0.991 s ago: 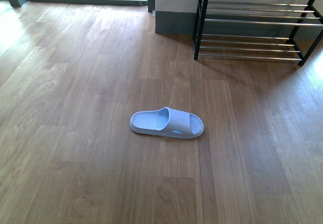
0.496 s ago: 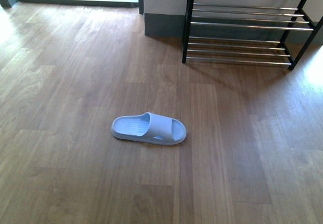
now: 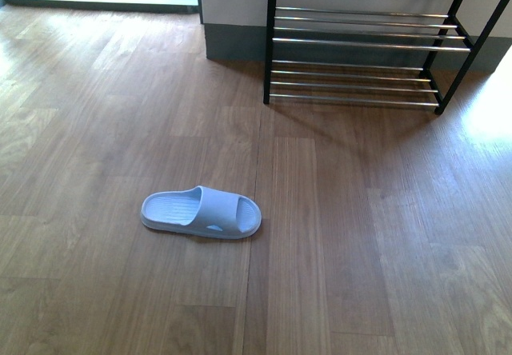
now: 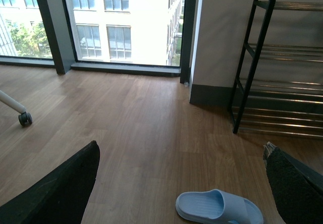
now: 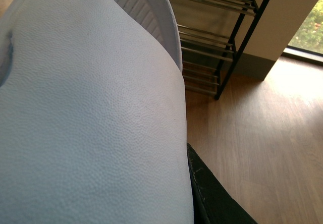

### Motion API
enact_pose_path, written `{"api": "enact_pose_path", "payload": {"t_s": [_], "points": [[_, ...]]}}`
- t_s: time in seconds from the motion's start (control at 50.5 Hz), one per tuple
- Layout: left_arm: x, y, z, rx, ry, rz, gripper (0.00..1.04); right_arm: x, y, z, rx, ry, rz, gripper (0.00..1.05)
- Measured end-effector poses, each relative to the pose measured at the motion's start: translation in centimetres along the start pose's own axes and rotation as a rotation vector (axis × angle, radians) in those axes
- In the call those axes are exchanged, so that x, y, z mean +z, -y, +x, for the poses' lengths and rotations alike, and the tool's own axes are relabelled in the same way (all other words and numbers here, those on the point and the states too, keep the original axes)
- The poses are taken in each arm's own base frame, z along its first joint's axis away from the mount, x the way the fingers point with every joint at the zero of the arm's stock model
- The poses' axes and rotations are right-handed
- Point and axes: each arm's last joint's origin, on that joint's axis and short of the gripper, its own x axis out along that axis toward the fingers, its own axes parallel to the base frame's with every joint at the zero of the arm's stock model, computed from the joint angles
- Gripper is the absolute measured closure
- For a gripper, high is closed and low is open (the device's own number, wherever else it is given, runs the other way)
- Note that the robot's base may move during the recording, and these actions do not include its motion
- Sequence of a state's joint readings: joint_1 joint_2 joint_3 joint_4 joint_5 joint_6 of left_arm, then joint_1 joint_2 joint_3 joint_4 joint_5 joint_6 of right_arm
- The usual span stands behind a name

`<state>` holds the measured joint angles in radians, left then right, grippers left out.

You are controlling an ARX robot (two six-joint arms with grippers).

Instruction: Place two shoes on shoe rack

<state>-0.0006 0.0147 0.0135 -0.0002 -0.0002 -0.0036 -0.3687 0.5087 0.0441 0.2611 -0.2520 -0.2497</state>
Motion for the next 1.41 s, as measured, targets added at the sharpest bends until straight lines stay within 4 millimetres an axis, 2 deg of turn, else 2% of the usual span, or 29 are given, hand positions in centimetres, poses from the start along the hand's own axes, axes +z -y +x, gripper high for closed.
{"api": "enact_pose_path", "payload": {"t_s": [1.407], "points": [[0.01, 0.00, 0.00, 0.000, 0.000, 0.000, 0.09, -0.04, 0.00, 0.01, 0.000, -0.003, 0.001, 1.03]]}}
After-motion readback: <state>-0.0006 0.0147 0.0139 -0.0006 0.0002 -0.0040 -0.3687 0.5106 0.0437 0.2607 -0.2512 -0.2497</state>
